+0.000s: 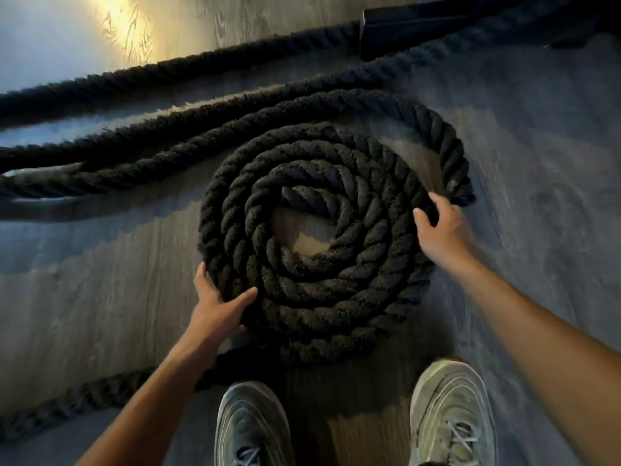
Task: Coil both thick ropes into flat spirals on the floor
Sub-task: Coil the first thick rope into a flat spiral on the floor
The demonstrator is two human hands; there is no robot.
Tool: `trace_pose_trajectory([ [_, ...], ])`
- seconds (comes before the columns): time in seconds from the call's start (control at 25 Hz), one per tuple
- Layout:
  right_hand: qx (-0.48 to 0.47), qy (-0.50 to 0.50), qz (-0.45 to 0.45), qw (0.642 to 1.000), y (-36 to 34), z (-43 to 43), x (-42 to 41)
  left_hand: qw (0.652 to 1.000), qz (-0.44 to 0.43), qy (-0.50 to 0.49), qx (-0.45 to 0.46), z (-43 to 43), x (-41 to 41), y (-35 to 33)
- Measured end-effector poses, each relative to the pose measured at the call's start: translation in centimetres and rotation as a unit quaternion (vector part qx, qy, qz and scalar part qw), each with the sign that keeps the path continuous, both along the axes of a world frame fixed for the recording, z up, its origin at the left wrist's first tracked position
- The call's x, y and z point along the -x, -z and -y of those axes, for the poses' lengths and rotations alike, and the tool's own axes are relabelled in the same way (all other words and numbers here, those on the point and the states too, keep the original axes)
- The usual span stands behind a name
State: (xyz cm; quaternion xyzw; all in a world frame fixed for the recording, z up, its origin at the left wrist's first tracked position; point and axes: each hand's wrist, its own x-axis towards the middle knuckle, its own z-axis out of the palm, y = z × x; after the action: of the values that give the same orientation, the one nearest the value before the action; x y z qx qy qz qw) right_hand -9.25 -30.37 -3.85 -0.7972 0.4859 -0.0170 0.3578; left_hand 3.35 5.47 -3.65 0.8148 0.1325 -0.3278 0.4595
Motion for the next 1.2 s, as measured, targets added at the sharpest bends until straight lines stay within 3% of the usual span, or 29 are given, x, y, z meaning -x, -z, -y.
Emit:
trace_pose_trajectory([
  [0.12,0.005,0.075,0.012,0.997,-0.2,-3.2,1.2,0.999,-0.014,-0.041,0.008,0.0,-1.5,-0.1],
  [0.2,-0.011,0.111,0.022,0.993,-0.5,-6.9,3.3,0.998,0.037,-0.046,-0.001,0.2,-4.6,-0.3],
  [0.4,-0.101,0.077,0.028,0.991,-1.1,-14.5,7.9,0.994,0.107,0.028,-0.023,2.2,-10.7,-0.6],
  [0.52,-0.127,0.046,-0.012,0.991,-0.7,-13.2,6.9,0.991,0.119,0.039,-0.051,2.4,-10.4,-0.3],
  [0.72,-0.066,-0.012,-0.02,0.998,-0.2,-6.9,4.2,0.995,0.098,-0.003,-0.03,0.0,-6.2,-0.3],
  [0.92,-0.014,0.049,-0.042,0.998,0.1,-1.2,0.5,0.999,0.017,-0.026,-0.021,-1.0,0.9,1.3],
  [1.12,-0.036,0.105,-0.022,0.994,-1.3,-7.3,3.7,0.993,0.055,-0.085,-0.061,-2.5,-3.8,3.9],
  [1.2,-0.075,0.116,-0.007,0.99,-1.6,-11.1,5.8,0.992,0.094,-0.071,-0.045,-1.1,-6.1,1.7],
])
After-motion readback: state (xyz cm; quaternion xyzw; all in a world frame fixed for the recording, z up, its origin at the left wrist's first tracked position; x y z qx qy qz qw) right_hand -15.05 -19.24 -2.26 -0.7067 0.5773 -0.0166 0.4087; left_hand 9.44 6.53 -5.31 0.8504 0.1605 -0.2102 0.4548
